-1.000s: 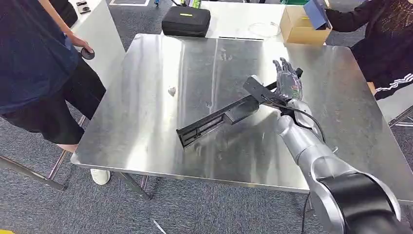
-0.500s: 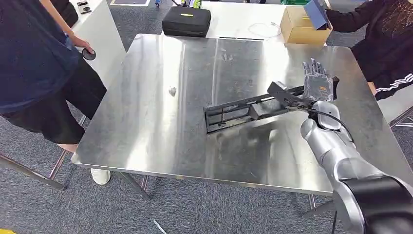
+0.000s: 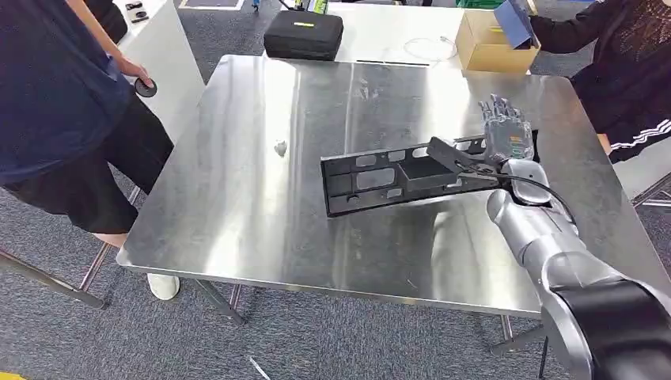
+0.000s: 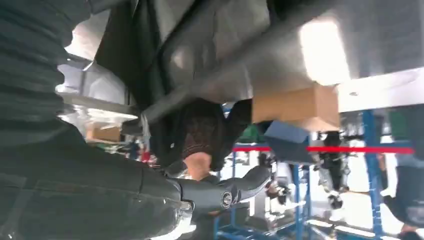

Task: Take the parts from the cabinet and place them on the table.

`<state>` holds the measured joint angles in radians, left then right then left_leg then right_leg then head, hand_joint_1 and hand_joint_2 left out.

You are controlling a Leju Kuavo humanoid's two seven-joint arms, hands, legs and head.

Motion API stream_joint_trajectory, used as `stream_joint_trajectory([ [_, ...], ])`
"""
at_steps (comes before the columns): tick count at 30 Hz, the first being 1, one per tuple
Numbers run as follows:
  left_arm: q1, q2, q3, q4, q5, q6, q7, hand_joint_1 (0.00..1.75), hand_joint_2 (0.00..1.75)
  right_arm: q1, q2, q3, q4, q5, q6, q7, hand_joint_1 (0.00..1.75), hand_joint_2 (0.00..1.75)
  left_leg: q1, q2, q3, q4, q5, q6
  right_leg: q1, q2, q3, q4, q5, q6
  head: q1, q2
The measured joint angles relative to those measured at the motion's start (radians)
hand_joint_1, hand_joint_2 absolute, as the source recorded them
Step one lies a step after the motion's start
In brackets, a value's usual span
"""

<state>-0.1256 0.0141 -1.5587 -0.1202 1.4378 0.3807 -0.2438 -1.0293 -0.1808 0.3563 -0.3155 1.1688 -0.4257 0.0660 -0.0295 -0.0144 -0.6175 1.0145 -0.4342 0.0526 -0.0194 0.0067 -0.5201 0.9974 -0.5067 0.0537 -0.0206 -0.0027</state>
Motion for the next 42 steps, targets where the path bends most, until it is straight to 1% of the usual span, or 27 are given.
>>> stream_joint_trajectory([
  [2,0.000,0.000,0.000,0.000,0.001,0.000,0.000,0.00,0.00,-0.002,0.005,0.002,0.000,-0.002,0.005,-0.005,0.00,0.00,0.000,0.000,0.000,0.000,0.000,0.000,0.000,0.000,0.000,0.000,0.000,0.000,0.000,0.000],
  [6,0.002,0.000,0.000,0.000,0.007,0.000,0.000,0.00,0.00,-0.005,0.013,0.007,0.000,-0.006,0.015,-0.048,0.00,0.00,0.000,0.000,0.000,0.000,0.001,0.001,0.000,0.000,0.000,0.000,0.000,0.000,0.000,0.000],
  [11,0.003,0.001,0.000,0.000,0.010,0.001,0.000,0.00,0.00,-0.005,0.032,0.017,0.000,-0.002,0.075,-0.101,0.00,0.00,0.000,0.000,0.000,0.000,0.001,0.001,0.000,0.000,0.000,0.000,0.000,0.000,0.000,0.000],
  [13,0.003,0.002,0.000,0.000,0.012,0.001,0.000,0.00,0.00,-0.004,0.045,0.020,-0.001,-0.005,0.089,-0.113,0.00,0.00,0.000,0.000,0.000,0.000,0.001,0.001,0.000,0.000,0.000,0.000,0.000,0.000,0.000,0.000],
  [16,0.003,0.002,0.001,0.000,0.017,0.000,0.000,0.00,0.00,-0.004,0.059,0.025,-0.001,-0.011,0.091,-0.117,0.00,0.00,0.000,0.000,0.000,0.000,0.001,0.001,0.000,0.000,0.000,0.000,0.000,0.000,0.000,0.000],
  [18,0.003,0.002,0.001,0.000,0.019,0.000,0.000,0.00,0.00,-0.004,0.068,0.026,-0.003,-0.037,0.098,-0.131,0.00,0.00,0.000,0.000,0.000,0.000,0.001,0.001,0.000,0.000,0.000,0.000,0.000,0.000,0.000,0.000],
  [19,0.003,0.002,0.001,0.000,0.020,0.000,0.000,0.00,0.00,-0.003,0.073,0.026,-0.004,-0.068,0.111,-0.150,0.00,0.00,0.000,0.000,0.000,0.000,0.001,0.001,0.000,0.000,0.000,0.000,0.000,0.000,0.000,0.000],
  [22,0.003,0.003,0.002,0.000,0.029,-0.003,-0.002,0.00,0.00,0.002,0.090,-0.012,-0.009,-0.208,0.182,-0.233,0.00,0.00,0.000,0.000,0.000,0.000,0.001,0.001,0.000,0.000,0.000,0.000,0.000,0.000,0.000,0.000],
  [24,0.004,0.004,0.002,0.000,0.029,-0.003,-0.002,0.00,0.00,0.004,0.100,-0.037,-0.012,-0.234,0.196,-0.250,0.00,0.00,0.000,0.000,0.000,0.000,0.001,0.001,0.000,0.000,0.000,0.000,0.000,0.000,0.000,0.000],
  [26,0.004,0.005,0.002,0.000,0.031,-0.005,-0.002,0.00,0.00,0.004,0.105,-0.046,-0.013,-0.246,0.207,-0.257,0.00,0.00,0.000,-0.001,0.000,0.000,0.001,0.001,0.000,-0.001,0.000,0.000,0.000,0.000,0.000,0.000],
  [28,0.005,0.005,0.002,0.000,0.032,-0.005,-0.002,0.00,0.00,0.005,0.111,-0.067,-0.015,-0.329,0.272,-0.301,0.00,0.00,0.000,0.000,0.000,0.000,0.001,0.001,0.000,0.000,0.000,0.000,0.000,0.000,0.000,0.000],
  [29,0.005,0.005,0.002,0.000,0.033,-0.006,-0.002,0.00,0.00,0.006,0.116,-0.091,-0.015,-0.398,0.329,-0.333,0.00,0.00,0.000,0.000,0.000,0.000,0.001,0.001,0.000,0.000,0.000,0.000,0.000,0.000,0.000,0.000],
  [30,0.005,0.006,0.002,0.000,0.036,-0.007,-0.002,0.00,0.00,0.009,0.123,-0.124,-0.015,-0.487,0.410,-0.373,0.00,0.00,0.000,0.000,0.000,0.000,0.001,0.001,0.000,0.000,0.000,0.000,0.000,0.000,0.000,0.000],
  [31,0.006,0.006,0.002,0.000,0.037,-0.011,-0.001,0.00,0.00,0.016,0.126,-0.171,-0.020,-0.622,0.540,-0.421,0.00,0.00,0.000,-0.001,0.000,0.000,0.001,0.001,0.000,-0.001,0.001,0.000,0.000,0.000,0.000,0.000],
  [32,0.007,0.007,0.002,0.000,0.039,-0.015,0.000,0.00,0.00,0.028,0.131,-0.221,-0.035,-0.778,0.715,-0.462,0.00,0.00,0.000,0.000,0.000,0.000,0.001,0.001,0.000,-0.001,0.001,0.000,0.000,0.000,0.000,0.000],
  [34,0.008,0.007,0.003,0.000,0.045,-0.015,0.002,0.00,0.00,0.062,0.138,-0.280,-0.077,-0.983,0.961,-0.506,0.00,0.00,0.000,0.000,0.000,0.000,0.001,0.001,0.000,-0.001,0.001,0.000,0.000,0.000,0.000,0.000],
  [35,0.008,0.007,0.004,0.000,0.052,-0.014,0.004,0.00,0.00,0.085,0.145,-0.293,-0.104,-1.060,1.030,-0.515,0.00,0.00,0.000,-0.001,0.001,0.000,0.001,0.001,0.000,-0.001,0.001,0.000,0.000,0.000,0.000,0.000],
  [36,0.008,0.007,0.006,0.000,0.061,-0.011,0.008,0.00,0.00,0.118,0.150,-0.293,-0.145,-1.154,1.079,-0.514,0.00,0.00,0.000,-0.001,0.001,0.000,0.001,0.001,0.000,-0.002,0.001,0.000,0.000,0.000,0.000,0.000],
  [37,0.008,0.005,0.010,0.000,0.069,-0.005,0.011,0.00,0.00,0.168,0.159,-0.281,-0.219,-1.245,1.099,-0.515,0.00,0.00,0.002,-0.002,0.001,0.000,0.000,0.001,0.001,-0.003,0.001,0.000,-0.001,0.000,0.000,0.000],
  [39,0.009,0.002,0.019,0.000,0.093,0.005,0.018,0.00,0.00,0.295,0.163,-0.216,-0.401,-1.394,1.059,-0.526,0.00,0.00,0.001,-0.003,0.001,0.000,0.000,0.001,0.001,-0.004,0.002,-0.001,-0.001,0.000,0.000,0.000],
  [40,0.011,0.000,0.026,0.000,0.101,0.009,0.019,0.00,0.00,0.354,0.162,-0.165,-0.491,-1.441,1.028,-0.537,0.00,0.00,0.001,-0.002,0.001,0.000,0.000,0.001,0.001,-0.003,0.001,-0.001,-0.001,0.000,0.001,0.000],
  [42,0.011,-0.002,0.034,0.000,0.109,0.016,0.019,0.00,0.00,0.452,0.155,-0.075,-0.631,-1.474,0.985,-0.557,0.00,0.00,0.001,0.000,0.001,-0.001,-0.001,0.001,0.001,-0.002,0.000,-0.001,-0.001,-0.001,0.000,0.000],
])
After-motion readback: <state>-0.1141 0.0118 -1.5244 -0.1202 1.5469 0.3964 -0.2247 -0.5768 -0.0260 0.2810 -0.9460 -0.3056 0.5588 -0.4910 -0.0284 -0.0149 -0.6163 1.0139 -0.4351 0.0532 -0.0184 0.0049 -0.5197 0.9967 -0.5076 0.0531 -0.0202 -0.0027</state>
